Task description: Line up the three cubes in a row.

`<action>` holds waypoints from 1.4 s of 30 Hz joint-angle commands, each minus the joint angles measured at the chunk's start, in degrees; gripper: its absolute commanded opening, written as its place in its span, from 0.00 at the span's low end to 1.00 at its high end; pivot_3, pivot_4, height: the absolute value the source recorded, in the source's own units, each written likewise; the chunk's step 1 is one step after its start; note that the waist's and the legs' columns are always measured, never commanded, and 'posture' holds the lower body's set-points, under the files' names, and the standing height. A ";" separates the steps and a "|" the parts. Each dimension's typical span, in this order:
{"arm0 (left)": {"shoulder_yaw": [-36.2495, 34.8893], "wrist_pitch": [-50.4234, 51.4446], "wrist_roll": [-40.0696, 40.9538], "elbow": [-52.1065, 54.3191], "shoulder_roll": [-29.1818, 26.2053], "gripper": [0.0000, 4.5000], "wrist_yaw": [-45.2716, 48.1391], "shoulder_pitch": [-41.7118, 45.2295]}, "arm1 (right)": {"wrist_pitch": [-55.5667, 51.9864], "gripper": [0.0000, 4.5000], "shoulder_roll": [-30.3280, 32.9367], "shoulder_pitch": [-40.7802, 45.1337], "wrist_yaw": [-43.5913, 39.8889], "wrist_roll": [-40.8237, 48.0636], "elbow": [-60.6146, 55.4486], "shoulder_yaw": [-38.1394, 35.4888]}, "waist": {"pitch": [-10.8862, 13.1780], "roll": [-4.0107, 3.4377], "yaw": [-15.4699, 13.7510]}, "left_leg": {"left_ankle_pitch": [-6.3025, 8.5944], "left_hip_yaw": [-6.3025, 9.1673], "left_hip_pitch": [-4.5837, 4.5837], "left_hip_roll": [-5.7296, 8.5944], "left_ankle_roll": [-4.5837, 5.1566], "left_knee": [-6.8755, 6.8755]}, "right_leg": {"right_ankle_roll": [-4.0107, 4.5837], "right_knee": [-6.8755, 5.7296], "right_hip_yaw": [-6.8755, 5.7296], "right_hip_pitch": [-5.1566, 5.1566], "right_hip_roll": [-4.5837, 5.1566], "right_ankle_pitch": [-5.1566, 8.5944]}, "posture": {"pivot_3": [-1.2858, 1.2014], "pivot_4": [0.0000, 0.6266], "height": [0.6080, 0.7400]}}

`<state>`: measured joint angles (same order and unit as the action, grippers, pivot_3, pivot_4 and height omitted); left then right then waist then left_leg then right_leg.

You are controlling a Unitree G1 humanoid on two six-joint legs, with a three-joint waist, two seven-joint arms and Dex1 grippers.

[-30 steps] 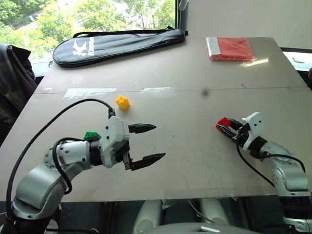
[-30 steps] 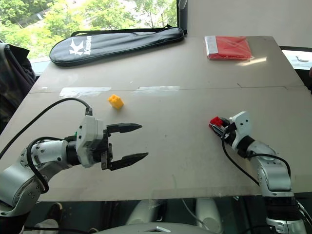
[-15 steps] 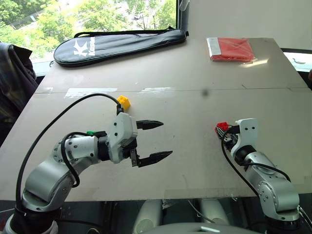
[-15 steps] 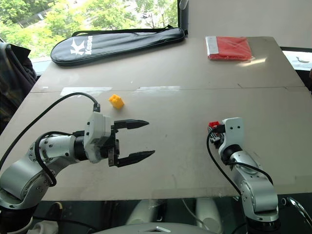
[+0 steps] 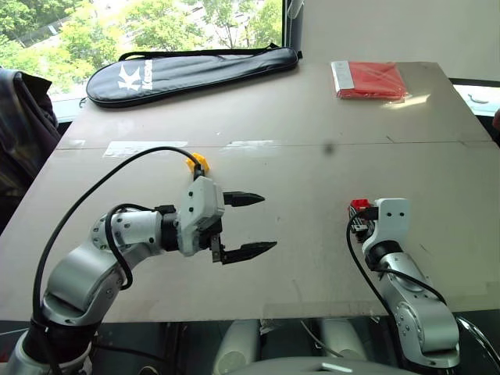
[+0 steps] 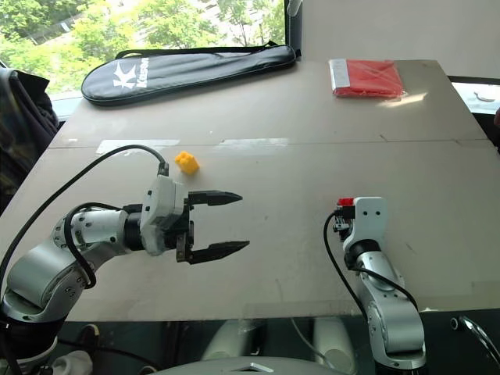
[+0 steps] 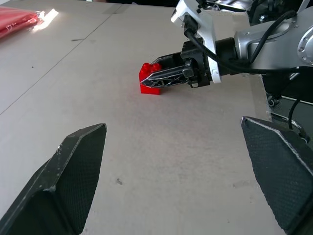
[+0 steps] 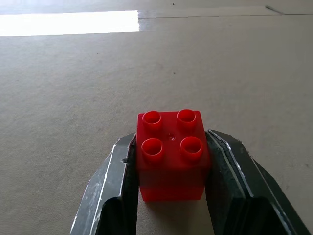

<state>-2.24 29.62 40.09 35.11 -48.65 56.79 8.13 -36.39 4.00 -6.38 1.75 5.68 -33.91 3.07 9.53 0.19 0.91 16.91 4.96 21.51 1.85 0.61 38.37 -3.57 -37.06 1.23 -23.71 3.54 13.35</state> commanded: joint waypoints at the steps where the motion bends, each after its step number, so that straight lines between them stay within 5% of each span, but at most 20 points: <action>1: -2.42 -0.82 2.38 0.06 -1.40 1.00 4.16 -0.36 | 0.57 0.29 -0.02 -0.66 0.42 -1.05 1.55 -0.67 | -0.01 0.01 0.00 | 0.00 -0.01 -0.01 0.00 0.00 0.00 | 0.00 0.00 0.01 0.00 0.00 0.00 | 0.52 0.24 1.00; 11: -0.97 -4.22 -2.43 -2.83 -0.69 1.00 5.50 0.84 | 1.12 0.29 0.42 -0.53 -0.11 -1.26 2.02 -0.88 | -0.03 0.02 -0.01 | -0.01 -0.01 -0.07 0.00 0.00 0.01 | 0.00 -0.02 0.02 0.04 -0.02 0.00 | 0.52 0.24 1.00; 18: -0.80 -4.93 -3.44 -3.60 -0.20 1.00 5.76 0.89 | 0.76 1.00 0.67 -0.29 -0.62 -1.40 1.93 -0.94 | -0.01 0.00 0.07 | -0.01 -0.02 -0.07 -0.01 0.00 0.00 | 0.00 -0.07 0.04 0.02 -0.02 0.00 | 0.52 0.24 1.00; 32: -2.38 -4.51 -2.64 -3.19 0.09 1.00 5.30 -0.97 | 1.56 1.00 3.18 -1.23 -5.25 0.53 -1.41 -1.83 | -0.01 -0.01 0.09 | 0.00 -0.02 -0.07 -0.02 0.01 -0.01 | 0.00 -0.07 0.04 0.01 -0.02 0.00 | 0.52 0.24 1.00; 37: -6.65 -4.56 -0.65 -1.44 0.94 1.00 4.04 -7.57 | 1.13 1.00 13.20 -5.13 -17.81 7.49 -8.50 -6.35 | 0.01 -0.04 0.15 | 0.11 -0.03 -0.06 -0.04 0.20 -0.03 | -0.01 -0.05 0.06 0.01 -0.01 0.01 | 0.52 0.24 1.00; 42: -10.67 -5.63 -0.94 0.51 3.69 1.00 0.36 -14.44 | 0.74 1.00 28.02 -7.56 -35.69 20.42 -8.85 -19.02 | 0.01 0.01 -0.07 | 0.15 -0.03 -0.07 -0.04 0.28 0.01 | -0.02 0.01 0.03 0.10 0.03 0.00 | 0.52 0.24 1.00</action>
<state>-10.76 25.35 38.67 32.76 -45.52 58.75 -4.93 -35.59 29.50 -13.53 -27.77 20.89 -40.64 -12.34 9.54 0.20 0.84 17.06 4.94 21.43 1.80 0.89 38.38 -3.59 -37.04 1.23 -23.59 3.55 13.36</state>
